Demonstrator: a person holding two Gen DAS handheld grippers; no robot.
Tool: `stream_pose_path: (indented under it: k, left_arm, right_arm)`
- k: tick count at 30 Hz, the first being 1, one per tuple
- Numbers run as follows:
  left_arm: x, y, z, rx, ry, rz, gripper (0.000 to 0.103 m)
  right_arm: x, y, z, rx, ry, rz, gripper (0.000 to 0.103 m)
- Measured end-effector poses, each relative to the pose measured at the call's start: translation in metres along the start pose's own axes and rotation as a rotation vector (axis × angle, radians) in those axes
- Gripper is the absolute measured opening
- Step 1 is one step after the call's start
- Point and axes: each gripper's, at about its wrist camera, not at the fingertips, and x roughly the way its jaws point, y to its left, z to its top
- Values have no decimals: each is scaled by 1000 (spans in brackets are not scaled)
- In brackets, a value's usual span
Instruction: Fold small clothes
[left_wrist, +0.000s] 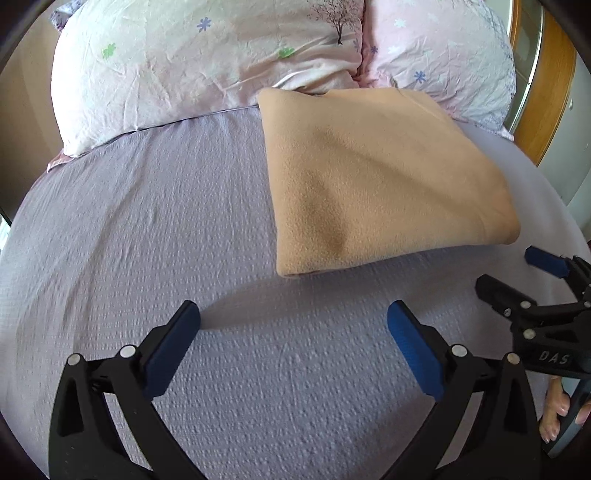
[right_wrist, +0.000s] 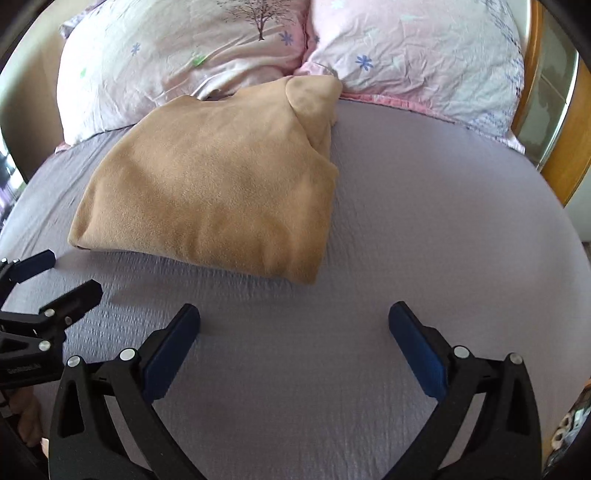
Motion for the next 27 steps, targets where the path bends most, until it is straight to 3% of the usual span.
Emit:
stream_pose_path:
  k: [27]
  left_arm:
    - [0, 1, 0, 3, 1, 2, 101]
  right_arm:
    - [1, 2, 0, 1, 1, 2, 102]
